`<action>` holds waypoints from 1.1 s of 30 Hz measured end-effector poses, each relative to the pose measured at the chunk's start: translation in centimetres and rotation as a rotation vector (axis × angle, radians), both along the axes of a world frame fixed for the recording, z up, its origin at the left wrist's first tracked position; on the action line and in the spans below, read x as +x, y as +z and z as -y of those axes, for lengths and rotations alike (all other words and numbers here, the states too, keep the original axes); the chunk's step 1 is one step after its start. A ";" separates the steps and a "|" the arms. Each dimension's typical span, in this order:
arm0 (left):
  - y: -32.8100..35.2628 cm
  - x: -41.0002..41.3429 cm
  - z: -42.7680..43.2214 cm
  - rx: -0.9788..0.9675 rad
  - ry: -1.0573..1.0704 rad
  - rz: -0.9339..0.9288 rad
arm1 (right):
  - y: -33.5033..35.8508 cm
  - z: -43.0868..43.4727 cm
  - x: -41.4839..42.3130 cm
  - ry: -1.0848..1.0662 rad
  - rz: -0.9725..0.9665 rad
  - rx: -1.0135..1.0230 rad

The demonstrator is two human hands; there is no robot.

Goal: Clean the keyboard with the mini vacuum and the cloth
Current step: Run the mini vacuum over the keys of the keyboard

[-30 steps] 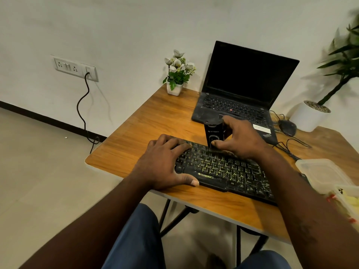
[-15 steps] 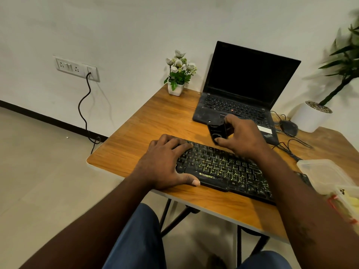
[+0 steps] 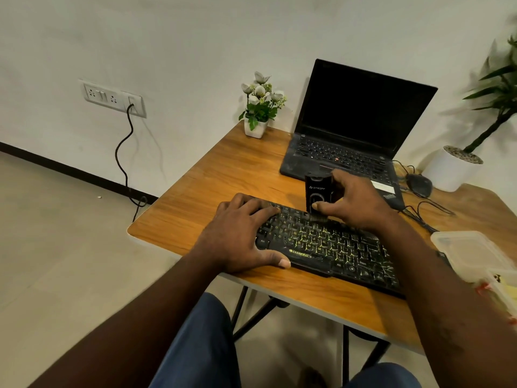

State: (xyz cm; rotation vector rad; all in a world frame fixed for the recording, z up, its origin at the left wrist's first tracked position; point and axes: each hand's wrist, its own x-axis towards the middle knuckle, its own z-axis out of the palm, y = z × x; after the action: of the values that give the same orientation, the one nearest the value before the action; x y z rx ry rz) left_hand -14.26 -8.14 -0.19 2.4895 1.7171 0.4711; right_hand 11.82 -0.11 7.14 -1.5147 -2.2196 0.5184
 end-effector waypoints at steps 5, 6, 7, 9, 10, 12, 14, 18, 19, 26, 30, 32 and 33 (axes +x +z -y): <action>0.1 0.0 0.1 0.010 0.003 -0.010 | 0.2 -0.1 -0.2 -0.006 -0.017 0.066; 0.1 0.0 0.1 0.010 0.004 -0.009 | 0.3 0.1 -0.3 0.025 -0.042 0.014; 0.1 0.0 0.1 0.009 0.004 -0.004 | 0.3 0.3 -0.4 0.016 -0.001 0.022; 0.1 0.0 0.1 0.007 0.001 0.004 | -0.2 0.3 -0.8 -0.105 0.205 0.213; 0.1 0.0 0.1 0.006 -0.001 0.002 | -0.3 0.5 -0.8 -0.160 0.239 0.283; 0.1 0.0 0.1 0.007 -0.001 -0.001 | -0.4 0.8 -0.3 -0.139 0.055 0.206; 0.1 0.1 0.1 0.008 -0.001 -0.001 | -0.1 1.3 0.4 -0.032 -0.134 0.009; 0.1 0.0 0.0 0.010 -0.002 -0.005 | -0.2 1.9 0.5 -0.070 0.037 0.077; 0.0 0.0 0.0 0.014 -0.004 -0.004 | -0.1 2.0 0.5 -0.123 0.091 0.151; 0.1 0.0 0.2 0.017 0.006 -0.012 | 0.4 2.7 -0.1 -0.010 0.131 0.077; 0.1 0.1 0.2 0.021 0.009 -0.017 | 0.5 2.6 -0.2 -0.017 0.104 0.151; 0.0 0.1 0.2 0.021 0.010 -0.014 | 0.6 3.0 -0.3 0.043 0.091 0.055; 0.0 0.1 0.1 0.019 0.010 -0.014 | 0.6 2.9 -0.4 0.015 0.172 0.107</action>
State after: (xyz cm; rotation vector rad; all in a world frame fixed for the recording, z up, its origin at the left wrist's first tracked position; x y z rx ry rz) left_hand -14.20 -8.28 -0.15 2.5040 1.7391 0.4744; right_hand 11.39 -3.04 7.71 -1.5395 -2.3481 0.2770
